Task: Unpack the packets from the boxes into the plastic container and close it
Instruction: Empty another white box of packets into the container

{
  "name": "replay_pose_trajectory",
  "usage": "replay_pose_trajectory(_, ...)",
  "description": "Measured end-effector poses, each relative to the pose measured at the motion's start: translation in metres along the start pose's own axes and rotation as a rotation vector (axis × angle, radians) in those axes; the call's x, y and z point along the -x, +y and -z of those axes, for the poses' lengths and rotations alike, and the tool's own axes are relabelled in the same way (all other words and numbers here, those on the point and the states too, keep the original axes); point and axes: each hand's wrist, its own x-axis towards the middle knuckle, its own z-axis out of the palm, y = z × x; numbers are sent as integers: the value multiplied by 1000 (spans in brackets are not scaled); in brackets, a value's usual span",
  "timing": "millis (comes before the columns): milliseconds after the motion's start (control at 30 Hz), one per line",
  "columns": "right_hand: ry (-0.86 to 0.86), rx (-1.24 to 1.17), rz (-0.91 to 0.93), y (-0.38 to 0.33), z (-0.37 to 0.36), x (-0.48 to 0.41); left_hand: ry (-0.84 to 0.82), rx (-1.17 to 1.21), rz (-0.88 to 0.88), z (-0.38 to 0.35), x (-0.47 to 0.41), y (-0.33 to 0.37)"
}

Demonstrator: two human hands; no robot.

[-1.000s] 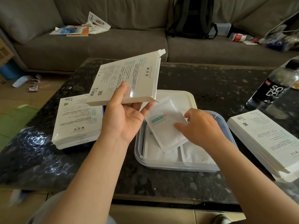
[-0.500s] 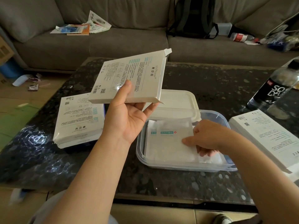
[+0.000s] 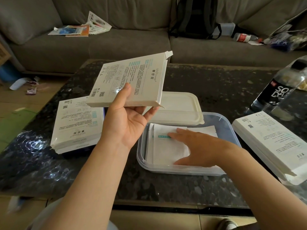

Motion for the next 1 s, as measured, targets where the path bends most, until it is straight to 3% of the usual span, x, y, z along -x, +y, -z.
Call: replay_pose_trajectory(1000, -10, 123, 168, -19, -7, -27, 11, -39, 25, 1, 1, -3)
